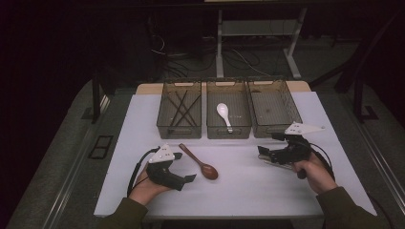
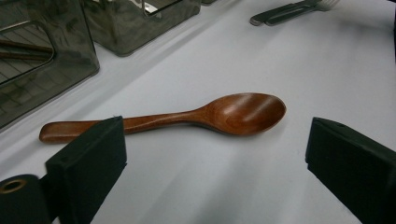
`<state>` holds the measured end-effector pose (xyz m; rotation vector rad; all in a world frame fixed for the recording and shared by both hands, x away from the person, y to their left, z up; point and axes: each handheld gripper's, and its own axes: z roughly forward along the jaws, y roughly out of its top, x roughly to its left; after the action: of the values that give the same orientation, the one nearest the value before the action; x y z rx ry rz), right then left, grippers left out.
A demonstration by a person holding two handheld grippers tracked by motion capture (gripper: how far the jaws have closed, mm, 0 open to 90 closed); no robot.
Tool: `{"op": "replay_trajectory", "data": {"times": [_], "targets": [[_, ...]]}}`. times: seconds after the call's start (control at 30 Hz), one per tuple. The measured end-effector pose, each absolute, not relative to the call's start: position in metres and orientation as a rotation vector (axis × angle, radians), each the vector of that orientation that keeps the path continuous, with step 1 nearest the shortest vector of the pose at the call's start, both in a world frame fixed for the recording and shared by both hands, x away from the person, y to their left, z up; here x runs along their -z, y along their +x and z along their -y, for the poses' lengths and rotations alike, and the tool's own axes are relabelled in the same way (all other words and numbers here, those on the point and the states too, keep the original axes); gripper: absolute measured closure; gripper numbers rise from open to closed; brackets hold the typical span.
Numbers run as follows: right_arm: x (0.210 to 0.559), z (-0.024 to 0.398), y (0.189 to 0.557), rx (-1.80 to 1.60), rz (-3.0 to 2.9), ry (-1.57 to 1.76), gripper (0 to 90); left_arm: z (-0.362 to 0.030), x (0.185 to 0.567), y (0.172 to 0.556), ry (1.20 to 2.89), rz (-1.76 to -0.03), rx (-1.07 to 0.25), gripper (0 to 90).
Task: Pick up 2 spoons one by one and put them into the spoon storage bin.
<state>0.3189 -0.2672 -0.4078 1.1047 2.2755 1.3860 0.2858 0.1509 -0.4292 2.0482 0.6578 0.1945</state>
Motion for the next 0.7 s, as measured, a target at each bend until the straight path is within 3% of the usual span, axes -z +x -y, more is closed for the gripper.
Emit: {"op": "replay_trajectory", "data": {"times": [0.27, 0.37, 0.7], "targets": [[0.416, 0.28, 0.297, -1.413, -2.252, 1.104, 15.8, -0.144, 0.42, 0.295, 2.068, -0.636, -0.194, 17.4], [0.423, 0.285, 0.289, -1.416, -2.246, 1.111, 15.8, -0.139, 0.416, 0.303, 2.071, -0.637, -0.174, 25.4], [0.434, 0.3, 0.268, -1.407, -2.243, 1.141, 15.8, -0.118, 0.418, 0.334, 2.157, -0.662, -0.196, 72.4]]}}
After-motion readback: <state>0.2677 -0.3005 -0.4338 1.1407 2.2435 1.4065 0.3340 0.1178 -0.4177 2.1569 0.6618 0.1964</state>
